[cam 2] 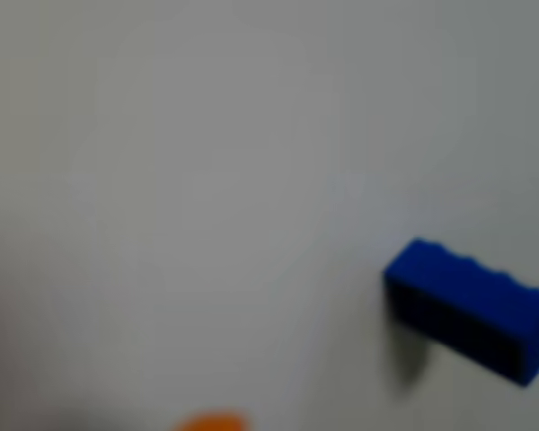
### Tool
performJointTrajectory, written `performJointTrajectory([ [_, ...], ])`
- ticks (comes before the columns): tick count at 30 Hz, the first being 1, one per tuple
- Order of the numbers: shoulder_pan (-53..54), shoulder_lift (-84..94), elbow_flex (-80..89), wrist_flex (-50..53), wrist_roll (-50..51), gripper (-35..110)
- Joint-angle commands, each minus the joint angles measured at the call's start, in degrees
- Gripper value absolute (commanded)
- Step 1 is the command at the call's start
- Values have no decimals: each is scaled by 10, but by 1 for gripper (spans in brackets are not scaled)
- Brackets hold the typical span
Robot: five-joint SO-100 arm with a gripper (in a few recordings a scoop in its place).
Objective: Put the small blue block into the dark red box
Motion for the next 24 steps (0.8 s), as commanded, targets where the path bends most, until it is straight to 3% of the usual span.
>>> performJointTrajectory([
  [1,-3,-26,-57,9,34,0],
  [9,59,-316,-294,-5,154,0],
  [16,127,-506,-519,127,403,7],
  [24,138,-513,-510,152,763,24],
])
